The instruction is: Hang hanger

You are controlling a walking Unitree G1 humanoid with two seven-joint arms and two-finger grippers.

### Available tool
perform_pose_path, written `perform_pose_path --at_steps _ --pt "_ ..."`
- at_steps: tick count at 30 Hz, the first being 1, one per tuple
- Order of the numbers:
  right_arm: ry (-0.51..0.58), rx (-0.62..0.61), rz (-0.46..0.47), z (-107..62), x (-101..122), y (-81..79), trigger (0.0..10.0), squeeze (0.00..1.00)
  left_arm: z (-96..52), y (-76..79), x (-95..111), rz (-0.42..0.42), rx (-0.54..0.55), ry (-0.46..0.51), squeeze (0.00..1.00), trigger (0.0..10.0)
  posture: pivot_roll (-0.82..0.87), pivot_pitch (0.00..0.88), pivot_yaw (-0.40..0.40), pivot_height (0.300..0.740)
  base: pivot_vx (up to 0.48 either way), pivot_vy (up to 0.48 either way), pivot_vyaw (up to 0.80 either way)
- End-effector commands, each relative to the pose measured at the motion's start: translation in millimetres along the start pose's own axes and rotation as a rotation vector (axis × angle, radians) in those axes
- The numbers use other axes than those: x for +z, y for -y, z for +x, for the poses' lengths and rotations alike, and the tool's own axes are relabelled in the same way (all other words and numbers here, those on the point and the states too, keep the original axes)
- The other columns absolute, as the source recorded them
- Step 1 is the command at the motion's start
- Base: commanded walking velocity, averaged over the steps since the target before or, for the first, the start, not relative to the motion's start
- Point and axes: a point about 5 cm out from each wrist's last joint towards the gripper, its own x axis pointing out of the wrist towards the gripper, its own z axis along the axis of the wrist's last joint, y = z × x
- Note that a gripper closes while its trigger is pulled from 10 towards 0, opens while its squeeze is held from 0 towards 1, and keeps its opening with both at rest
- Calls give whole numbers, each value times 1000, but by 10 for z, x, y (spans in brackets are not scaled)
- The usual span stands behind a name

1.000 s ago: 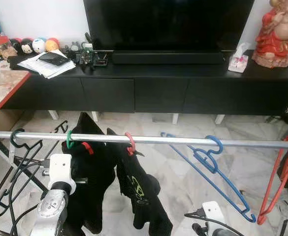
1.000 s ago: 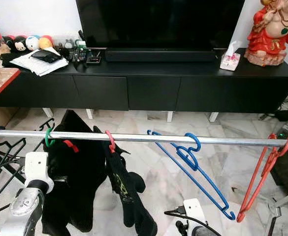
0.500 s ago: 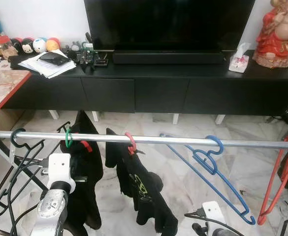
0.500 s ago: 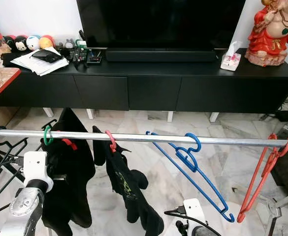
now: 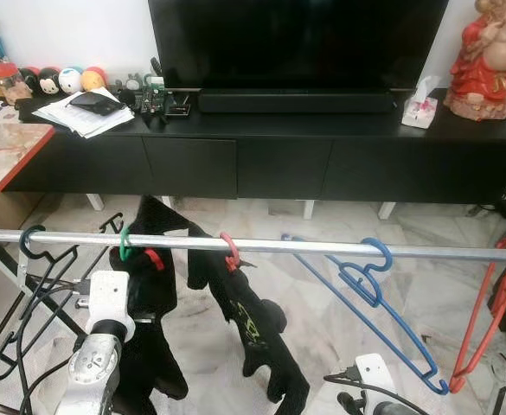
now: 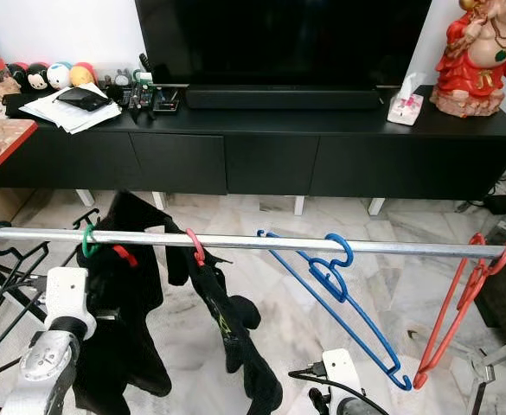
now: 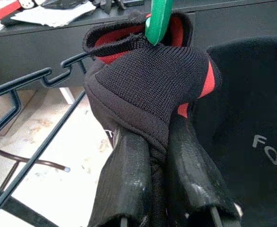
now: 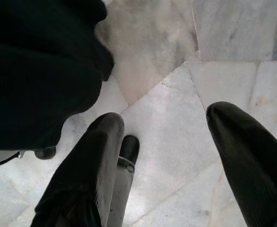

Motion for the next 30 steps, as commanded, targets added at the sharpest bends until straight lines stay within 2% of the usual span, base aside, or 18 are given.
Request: perform_pose_path --at_steps 1,12,13,14,30 --pt "5 -2 2 1 18 2 10000 0 12 9 -26 26 -20 -27 0 10000 -25 1 11 740 0 0 0" --pt "5 -3 1 1 18 4 10000 0 13 10 -12 25 -14 -18 0 10000 -25 1 11 740 0 0 0" --pt "5 -2 1 1 19 4 10000 0 11 2 -7 21 -8 -14 969 10000 -24 1 11 740 0 0 0" --pt "5 -2 0 1 19 4 10000 0 10 -3 -2 17 -5 -10 1000 10000 -25 2 11 740 0 0 0" --pt "5 -1 0 1 21 3 10000 0 -2 0 61 -3 -4 26 1000 10000 -23 3 11 740 0 0 0"
